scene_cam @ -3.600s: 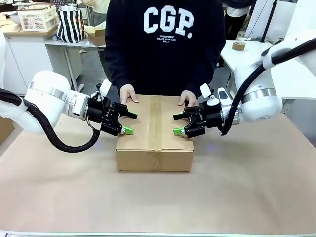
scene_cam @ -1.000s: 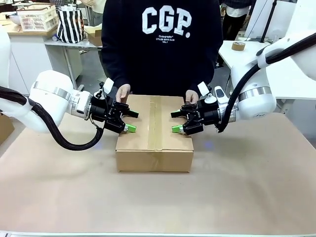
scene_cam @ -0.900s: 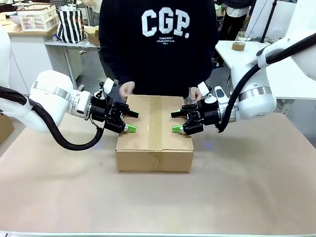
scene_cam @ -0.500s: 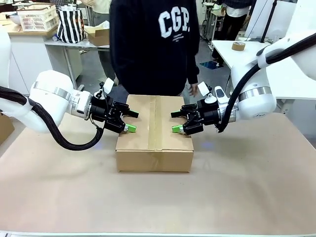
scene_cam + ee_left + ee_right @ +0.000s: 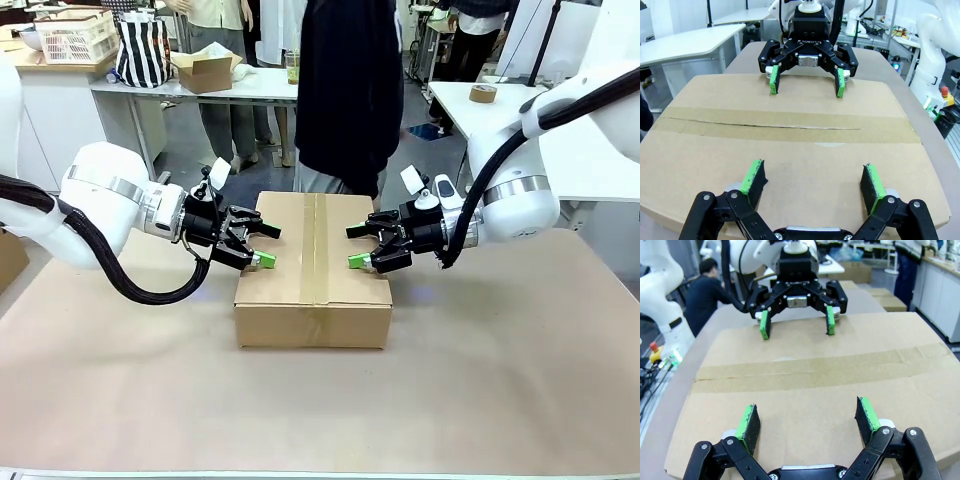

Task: Pack the gift set into the box.
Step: Press and hold the closed box until the human finishes sealing it.

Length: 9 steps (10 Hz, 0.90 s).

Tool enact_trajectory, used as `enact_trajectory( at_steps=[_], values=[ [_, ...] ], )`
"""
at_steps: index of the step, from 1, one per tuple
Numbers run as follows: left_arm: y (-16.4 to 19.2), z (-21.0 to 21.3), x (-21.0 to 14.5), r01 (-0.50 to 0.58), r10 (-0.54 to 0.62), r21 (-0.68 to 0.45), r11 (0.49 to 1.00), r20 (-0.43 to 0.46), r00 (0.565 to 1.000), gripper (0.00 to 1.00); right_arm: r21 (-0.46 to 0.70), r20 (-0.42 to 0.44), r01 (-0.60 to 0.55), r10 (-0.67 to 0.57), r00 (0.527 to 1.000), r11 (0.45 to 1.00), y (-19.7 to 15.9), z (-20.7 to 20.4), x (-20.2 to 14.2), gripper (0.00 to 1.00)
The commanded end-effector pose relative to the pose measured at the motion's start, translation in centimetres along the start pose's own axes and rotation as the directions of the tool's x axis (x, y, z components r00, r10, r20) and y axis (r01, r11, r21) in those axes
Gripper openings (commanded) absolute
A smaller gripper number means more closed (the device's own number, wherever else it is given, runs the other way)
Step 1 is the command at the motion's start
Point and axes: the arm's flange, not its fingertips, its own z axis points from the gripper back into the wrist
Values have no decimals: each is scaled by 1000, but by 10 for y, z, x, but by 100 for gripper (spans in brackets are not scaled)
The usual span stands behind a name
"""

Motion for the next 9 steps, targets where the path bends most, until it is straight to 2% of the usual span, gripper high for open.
enact_trajectory(
  at_steps=[1,9],
  values=[
    [-3,-1,-5,9,-9,7,1000,-9,1000,100,-5,-9,1,-1,1000,1000,0,0,-2,100],
    [-3,-1,-5,9,-9,7,1000,-9,1000,100,-5,-9,1,-1,1000,1000,0,0,-2,100]
  ],
)
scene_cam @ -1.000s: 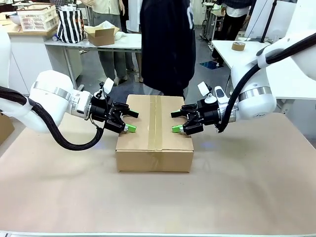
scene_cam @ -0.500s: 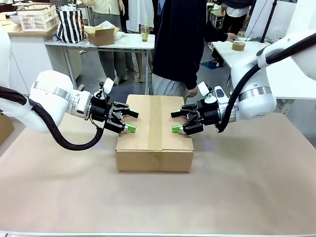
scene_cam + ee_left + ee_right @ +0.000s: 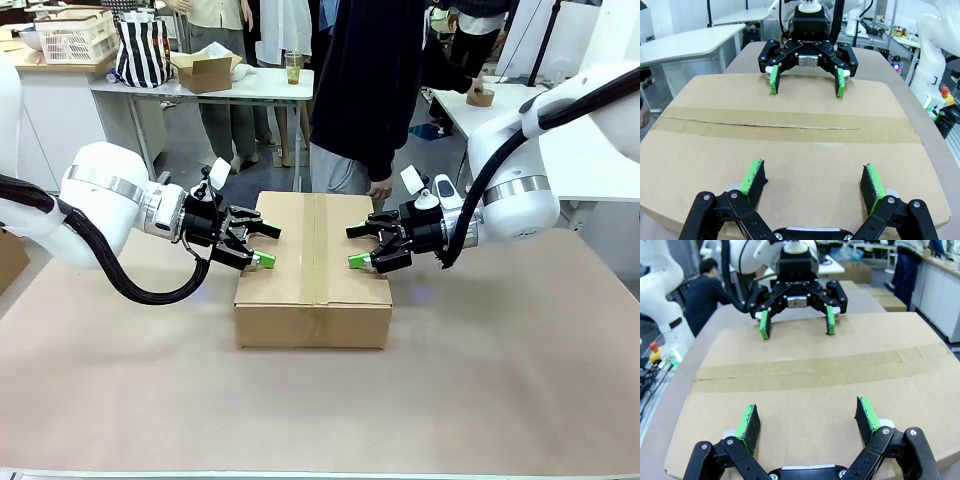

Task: Pack the gift set into the box.
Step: Press and hold the closed box until the human finishes sealing it.

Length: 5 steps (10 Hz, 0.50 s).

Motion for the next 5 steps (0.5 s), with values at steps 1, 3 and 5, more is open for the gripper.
enact_trajectory(
  at_steps=[1,3,5],
  values=[
    [-3,-1,-5,9,-9,7,1000,-9,1000,100,-5,-9,1,-1,1000,1000,0,0,-2,100],
    [-3,-1,-5,9,-9,7,1000,-9,1000,100,-5,-9,1,-1,1000,1000,0,0,-2,100],
    [-3,-1,-5,9,-9,7,1000,-9,1000,100,-5,-9,1,-1,1000,1000,0,0,-2,100]
  ],
)
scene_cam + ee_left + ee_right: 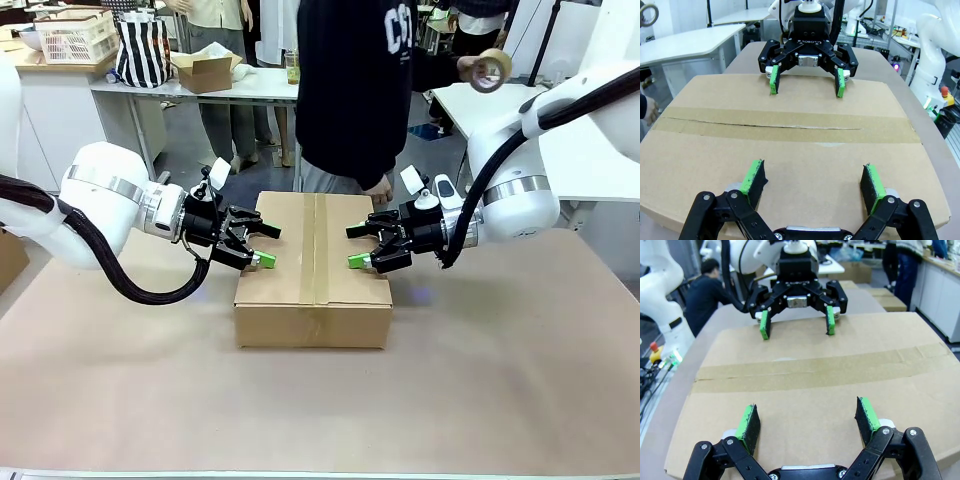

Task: Pack the gift set into the box.
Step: Press and hold the closed box until the human finishes sealing it.

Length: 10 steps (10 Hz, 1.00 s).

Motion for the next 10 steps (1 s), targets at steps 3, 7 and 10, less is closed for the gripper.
enact_trajectory(
  at_steps=[3,7,10],
  values=[
    [-3,-1,-5,9,-9,7,1000,-9,1000,100,-5,-9,1,-1,1000,1000,0,0,-2,100],
    [-3,-1,-5,9,-9,7,1000,-9,1000,100,-5,-9,1,-1,1000,1000,0,0,-2,100],
    [-3,-1,-5,9,-9,7,1000,-9,1000,100,-5,-9,1,-1,1000,1000,0,0,-2,100]
  ],
)
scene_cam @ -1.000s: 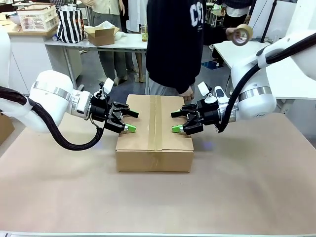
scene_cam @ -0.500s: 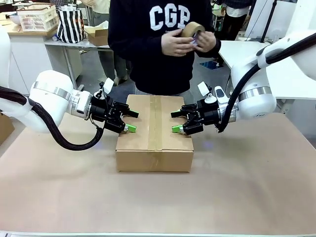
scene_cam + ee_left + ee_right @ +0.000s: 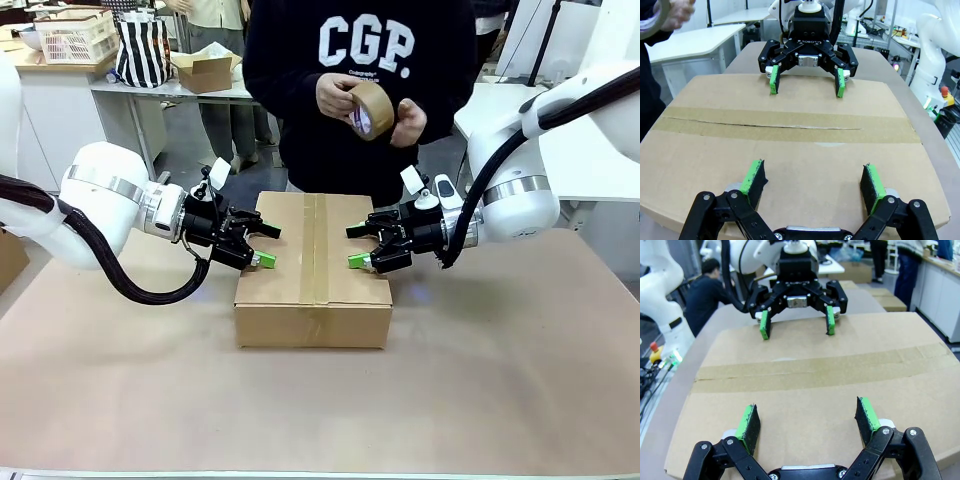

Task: Pack the gift set into the box.
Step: Press and hold the closed box until the human finishes sealing it.

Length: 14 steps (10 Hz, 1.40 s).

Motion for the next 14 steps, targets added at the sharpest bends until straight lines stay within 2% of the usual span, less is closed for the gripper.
enact_trajectory(
  at_steps=[1,14],
  values=[
    [-3,-1,-5,9,-9,7,1000,-9,1000,100,-5,-9,1,-1,1000,1000,0,0,-2,100],
    [-3,-1,-5,9,-9,7,1000,-9,1000,100,-5,-9,1,-1,1000,1000,0,0,-2,100]
  ],
)
